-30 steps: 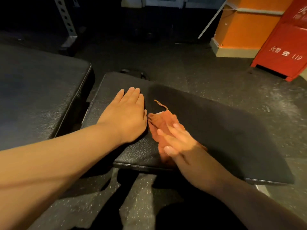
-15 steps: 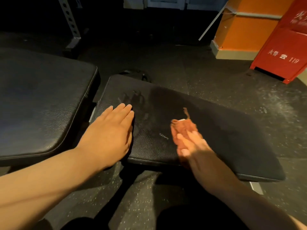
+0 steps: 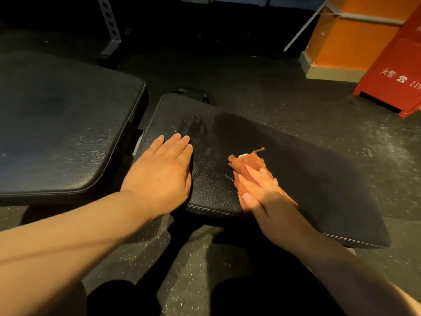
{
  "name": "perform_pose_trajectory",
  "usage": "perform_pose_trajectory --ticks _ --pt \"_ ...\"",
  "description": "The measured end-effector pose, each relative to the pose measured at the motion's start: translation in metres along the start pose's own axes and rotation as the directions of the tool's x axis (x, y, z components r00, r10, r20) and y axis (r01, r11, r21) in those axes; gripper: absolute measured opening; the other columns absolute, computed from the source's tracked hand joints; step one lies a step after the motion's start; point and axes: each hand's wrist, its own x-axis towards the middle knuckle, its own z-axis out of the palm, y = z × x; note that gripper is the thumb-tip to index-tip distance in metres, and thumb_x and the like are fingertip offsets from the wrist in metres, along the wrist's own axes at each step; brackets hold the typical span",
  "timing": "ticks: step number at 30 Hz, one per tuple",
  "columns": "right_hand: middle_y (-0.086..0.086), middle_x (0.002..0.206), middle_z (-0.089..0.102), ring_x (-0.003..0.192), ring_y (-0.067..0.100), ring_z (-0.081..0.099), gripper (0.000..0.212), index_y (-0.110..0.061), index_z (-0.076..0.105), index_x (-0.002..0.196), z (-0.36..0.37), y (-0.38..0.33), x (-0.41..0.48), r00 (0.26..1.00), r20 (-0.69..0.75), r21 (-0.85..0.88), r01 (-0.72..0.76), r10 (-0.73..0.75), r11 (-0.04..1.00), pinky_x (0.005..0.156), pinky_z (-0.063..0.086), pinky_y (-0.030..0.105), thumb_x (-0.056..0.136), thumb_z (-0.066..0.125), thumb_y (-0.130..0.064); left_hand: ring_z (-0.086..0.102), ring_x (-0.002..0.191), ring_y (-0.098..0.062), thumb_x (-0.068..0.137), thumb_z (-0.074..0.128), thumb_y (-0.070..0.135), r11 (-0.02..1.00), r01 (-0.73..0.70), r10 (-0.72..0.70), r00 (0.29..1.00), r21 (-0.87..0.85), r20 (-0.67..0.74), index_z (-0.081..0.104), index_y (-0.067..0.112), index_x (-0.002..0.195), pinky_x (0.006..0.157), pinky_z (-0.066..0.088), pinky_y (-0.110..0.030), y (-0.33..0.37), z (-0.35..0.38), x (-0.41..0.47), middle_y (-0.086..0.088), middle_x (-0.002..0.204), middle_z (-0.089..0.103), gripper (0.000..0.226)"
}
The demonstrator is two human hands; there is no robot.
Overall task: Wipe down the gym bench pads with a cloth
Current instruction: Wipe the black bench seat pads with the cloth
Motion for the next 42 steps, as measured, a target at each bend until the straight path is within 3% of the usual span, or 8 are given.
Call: perform_pose_trajectory --ticks 3,7,10,20,25,29,33,42 --pt "-0.002 0.164 0.024 0.153 0.012 0.007 0.061 -0.014 0.044 0.15 0.013 -0.022 0.026 0.996 0.053 -0.032 0.068 -0.066 0.997 0.125 0.009 0.042 0.099 0.023 -0.041 0.025 0.15 -0.023 0.094 0.033 0.035 1.0 -0.001 0.002 1.0 0.024 -0.013 0.038 0.007 0.151 0.123 0.011 -0.039 0.001 0.001 0.002 -0.008 0.16 0.033 0.064" --pt "-0.029 0.16 0.012 0.15 -0.004 0.001 0.045 -0.04 0.036 0.152 -0.004 0.006 0.002 0.988 0.156 0.066 -0.015 0.005 0.998 0.122 0.002 0.023 0.108 0.028 -0.039 0.034 0.146 -0.024 0.088 0.018 0.04 0.999 -0.035 0.036 0.999 0.04 -0.027 0.047 0.006 0.145 0.121 0.018 -0.04 -0.005 0.004 -0.001 -0.009 0.155 0.042 0.073" --pt "-0.018 0.163 0.022 0.154 0.011 0.005 0.036 -0.053 0.044 0.138 -0.005 0.017 -0.007 0.976 0.191 0.005 -0.104 0.101 0.995 0.126 0.004 0.047 0.107 0.032 -0.039 0.033 0.147 -0.024 0.088 0.016 0.04 0.998 -0.017 0.018 1.0 0.059 -0.017 0.045 0.006 0.147 0.122 0.021 -0.042 -0.002 0.004 0.001 -0.009 0.155 0.041 0.074" --pt "-0.025 0.164 -0.006 0.152 0.003 -0.011 0.051 -0.044 0.019 0.156 -0.003 -0.001 -0.021 0.975 0.194 -0.034 -0.105 0.11 0.994 0.124 0.0 0.035 0.107 0.032 -0.042 0.029 0.149 -0.021 0.089 0.012 0.041 0.999 -0.016 0.017 0.999 0.04 -0.028 0.042 0.008 0.149 0.123 0.016 -0.04 -0.004 0.006 -0.001 -0.007 0.158 0.037 0.075" --pt "0.012 0.162 0.027 0.148 0.036 0.02 0.045 -0.007 0.051 0.143 0.017 -0.053 0.014 0.998 0.056 -0.204 -0.011 0.023 0.979 0.124 0.007 0.046 0.103 0.032 -0.016 0.023 0.151 -0.02 0.088 0.008 0.041 1.0 -0.013 0.014 0.999 0.015 -0.03 0.038 0.009 0.151 0.124 0.013 -0.04 -0.004 0.005 -0.002 -0.006 0.16 0.032 0.077" --pt "-0.016 0.155 -0.003 0.15 0.01 -0.011 0.048 -0.019 0.031 0.156 0.012 -0.049 0.007 0.986 0.164 -0.119 -0.018 0.037 0.993 0.114 -0.018 0.024 0.109 0.029 -0.027 0.03 0.148 -0.021 0.09 0.015 0.04 0.999 -0.03 0.031 0.999 0.019 -0.042 0.044 0.007 0.148 0.123 0.018 -0.041 -0.007 0.006 -0.003 -0.007 0.156 0.039 0.072" --pt "-0.006 0.167 -0.002 0.154 0.012 -0.006 0.052 -0.026 0.022 0.158 0.0 -0.003 -0.005 0.945 0.003 -0.108 -0.325 0.328 0.939 0.125 0.005 0.04 0.107 0.021 -0.033 0.033 0.146 -0.022 0.091 0.019 0.038 0.999 -0.017 0.019 0.999 0.044 -0.044 0.047 0.007 0.146 0.122 0.021 -0.042 -0.004 0.008 -0.002 -0.008 0.155 0.042 0.069" --pt "-0.012 0.167 -0.004 0.153 0.007 -0.009 0.053 -0.037 0.021 0.158 0.014 -0.027 0.001 0.979 0.097 -0.015 -0.181 0.182 0.983 0.126 0.003 0.037 0.106 0.024 -0.043 0.033 0.147 -0.022 0.09 0.017 0.04 0.999 -0.017 0.019 0.998 0.042 -0.059 0.047 0.007 0.146 0.122 0.021 -0.042 -0.005 0.011 -0.001 -0.008 0.155 0.041 0.072"
